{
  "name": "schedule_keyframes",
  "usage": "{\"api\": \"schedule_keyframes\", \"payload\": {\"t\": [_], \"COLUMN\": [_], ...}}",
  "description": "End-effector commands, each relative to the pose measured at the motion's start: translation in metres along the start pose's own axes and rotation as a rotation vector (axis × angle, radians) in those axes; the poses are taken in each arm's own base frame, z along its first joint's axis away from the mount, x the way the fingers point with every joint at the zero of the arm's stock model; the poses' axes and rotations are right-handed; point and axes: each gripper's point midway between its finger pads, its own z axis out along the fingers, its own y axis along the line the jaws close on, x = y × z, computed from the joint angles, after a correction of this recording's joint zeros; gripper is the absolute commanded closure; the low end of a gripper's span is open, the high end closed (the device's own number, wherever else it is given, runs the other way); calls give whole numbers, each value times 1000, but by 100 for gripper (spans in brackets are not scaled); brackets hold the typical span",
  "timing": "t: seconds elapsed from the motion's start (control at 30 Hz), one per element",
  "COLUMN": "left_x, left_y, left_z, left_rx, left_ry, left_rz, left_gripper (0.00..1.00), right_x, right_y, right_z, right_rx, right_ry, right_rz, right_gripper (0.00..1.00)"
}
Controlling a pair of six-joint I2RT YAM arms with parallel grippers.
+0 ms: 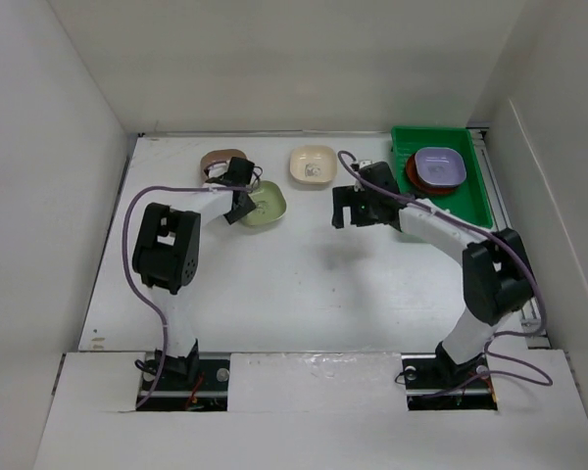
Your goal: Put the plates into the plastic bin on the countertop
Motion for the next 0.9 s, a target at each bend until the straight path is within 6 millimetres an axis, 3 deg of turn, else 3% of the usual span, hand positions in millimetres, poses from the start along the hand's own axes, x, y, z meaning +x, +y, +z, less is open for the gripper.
{"api": "schedule_keyframes", "payload": {"t": [0.0, 0.1, 0.2, 0.3, 0.37, 0.43, 0.57, 0.63, 0.73, 0.87], "left_x": [12, 22, 35, 39, 47, 52, 55, 68, 74, 76], "left_y": [9, 9, 2, -15, -16, -15, -26, -34, -55, -63], "left_z": [3, -7, -29, -70, -96, -110, -159, -175, -206, -225], "left_rx": [-37, -28, -1, 55, 72, 92, 182, 227, 345, 457], "left_ry": [43, 48, 18, -51, -82, -96, -160, -156, -183, -180], "left_rz": [-11, -7, 54, 121, 166, 183, 206, 241, 261, 250], "left_gripper": [75, 100, 100, 100, 100, 100, 100, 100, 100, 100], "right_x": [-57, -58, -61, -67, -72, -82, -78, -72, -64, -51], "right_y": [37, 57, 65, 71, 70, 72, 75, 79, 86, 84], "right_z": [-48, -61, -67, -73, -80, -85, -79, -68, -53, -36], "right_rx": [-76, -114, -123, -145, -159, -171, -188, -216, -256, -256], "right_ry": [-236, -258, -279, -286, -303, -330, -302, -274, -248, -204], "right_rz": [-39, -94, -153, -156, -160, -156, -160, -166, -145, -121], "right_gripper": [0, 0, 0, 0, 0, 0, 0, 0, 1, 12]}}
